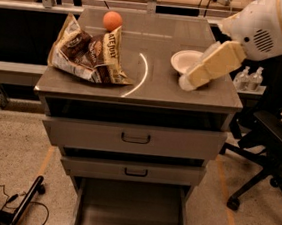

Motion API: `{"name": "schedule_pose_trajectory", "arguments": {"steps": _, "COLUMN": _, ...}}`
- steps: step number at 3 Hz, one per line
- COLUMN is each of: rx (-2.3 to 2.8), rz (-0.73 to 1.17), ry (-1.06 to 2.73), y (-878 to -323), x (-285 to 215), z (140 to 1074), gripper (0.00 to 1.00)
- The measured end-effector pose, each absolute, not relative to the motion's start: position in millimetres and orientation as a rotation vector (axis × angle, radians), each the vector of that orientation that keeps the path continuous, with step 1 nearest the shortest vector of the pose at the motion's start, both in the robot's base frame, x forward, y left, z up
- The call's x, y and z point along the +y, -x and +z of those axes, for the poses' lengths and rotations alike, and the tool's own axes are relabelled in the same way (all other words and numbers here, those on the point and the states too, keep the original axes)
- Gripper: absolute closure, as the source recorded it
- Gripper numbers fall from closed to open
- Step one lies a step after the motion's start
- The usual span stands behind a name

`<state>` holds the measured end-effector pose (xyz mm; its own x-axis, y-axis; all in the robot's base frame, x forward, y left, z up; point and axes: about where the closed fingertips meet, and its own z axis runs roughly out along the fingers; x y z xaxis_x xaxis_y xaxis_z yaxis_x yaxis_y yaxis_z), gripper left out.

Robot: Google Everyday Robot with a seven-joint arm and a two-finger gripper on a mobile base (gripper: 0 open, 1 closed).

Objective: Place brown chip bag into bottom drawer

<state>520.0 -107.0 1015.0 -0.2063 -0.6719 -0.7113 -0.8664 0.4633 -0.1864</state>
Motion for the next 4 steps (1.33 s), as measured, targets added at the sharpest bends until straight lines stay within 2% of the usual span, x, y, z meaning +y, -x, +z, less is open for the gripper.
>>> {"name": "schedule_pose_trajectory", "arguments": {"steps": 1, "rx": 1.885, "rz": 0.42, "ry": 1.176, "y": -530.7, "x": -69.7, "z": 1007.3, "gripper": 0.0}}
{"name": "schedule_pose_trajectory", "arguments": {"steps": 4, "rx": 1.825, "rz": 0.367, "ry": 1.088, "y": -555.9, "x": -53.3, "z": 1021.2, "gripper": 0.0}}
